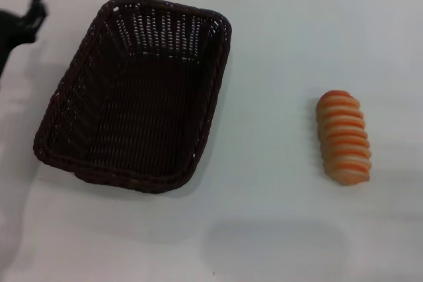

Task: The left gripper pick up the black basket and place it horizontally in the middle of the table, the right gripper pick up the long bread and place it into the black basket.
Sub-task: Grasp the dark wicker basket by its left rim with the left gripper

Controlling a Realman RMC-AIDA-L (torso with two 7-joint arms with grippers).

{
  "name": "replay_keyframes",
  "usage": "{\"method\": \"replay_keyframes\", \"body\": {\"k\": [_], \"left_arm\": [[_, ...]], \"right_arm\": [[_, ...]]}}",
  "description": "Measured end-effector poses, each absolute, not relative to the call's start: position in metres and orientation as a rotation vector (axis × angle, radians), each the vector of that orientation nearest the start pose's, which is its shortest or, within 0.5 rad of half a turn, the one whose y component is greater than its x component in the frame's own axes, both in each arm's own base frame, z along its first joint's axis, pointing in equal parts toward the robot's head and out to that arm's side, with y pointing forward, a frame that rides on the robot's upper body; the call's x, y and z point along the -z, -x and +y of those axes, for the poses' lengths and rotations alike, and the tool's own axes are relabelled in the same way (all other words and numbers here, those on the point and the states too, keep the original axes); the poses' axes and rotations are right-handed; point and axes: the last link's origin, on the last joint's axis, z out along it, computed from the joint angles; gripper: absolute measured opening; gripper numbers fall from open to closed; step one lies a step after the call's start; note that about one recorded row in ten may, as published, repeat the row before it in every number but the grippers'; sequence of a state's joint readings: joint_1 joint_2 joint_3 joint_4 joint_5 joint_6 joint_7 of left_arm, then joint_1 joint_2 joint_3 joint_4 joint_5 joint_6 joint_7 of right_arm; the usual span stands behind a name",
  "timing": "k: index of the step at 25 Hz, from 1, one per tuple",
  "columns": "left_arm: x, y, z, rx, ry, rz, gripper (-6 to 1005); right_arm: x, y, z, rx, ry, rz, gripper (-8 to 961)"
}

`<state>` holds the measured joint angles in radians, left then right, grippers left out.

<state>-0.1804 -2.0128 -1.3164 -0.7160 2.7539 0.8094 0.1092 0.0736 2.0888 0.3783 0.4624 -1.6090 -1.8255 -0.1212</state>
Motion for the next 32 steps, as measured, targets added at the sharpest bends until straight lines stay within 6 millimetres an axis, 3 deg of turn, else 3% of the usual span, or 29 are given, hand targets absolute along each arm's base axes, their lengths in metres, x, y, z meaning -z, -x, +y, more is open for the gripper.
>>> {"method": "replay_keyframes", "body": {"k": [1,3,6,10,13,17,24,32], "left_arm": [[-0.028,0.299,0.352,0.482,1.665,-0.407,788],[-0.027,0.291,0.357,0.461,1.698,-0.409,788],[-0.031,0.254,0.37,0.364,1.807,-0.44,788],[-0.031,0.248,0.372,0.349,1.821,-0.443,787],[-0.038,0.21,0.372,0.262,1.896,-0.46,786],[-0.046,0.191,0.369,0.158,1.943,-0.541,785],[-0.06,0.179,0.365,0.037,1.984,-0.701,787],[-0.064,0.183,0.362,-0.017,2.024,-0.83,791]], "right_arm": [[-0.016,-0.331,0.185,-0.799,1.015,0.4,847],[-0.015,-0.331,0.186,-0.797,1.018,0.403,847],[-0.014,-0.333,0.187,-0.788,1.027,0.415,847],[-0.013,-0.334,0.188,-0.78,1.034,0.421,847],[-0.013,-0.336,0.188,-0.773,1.039,0.423,848],[-0.013,-0.337,0.187,-0.768,1.041,0.423,848],[-0.013,-0.338,0.187,-0.763,1.044,0.426,848],[-0.013,-0.338,0.186,-0.761,1.044,0.429,848]]}}
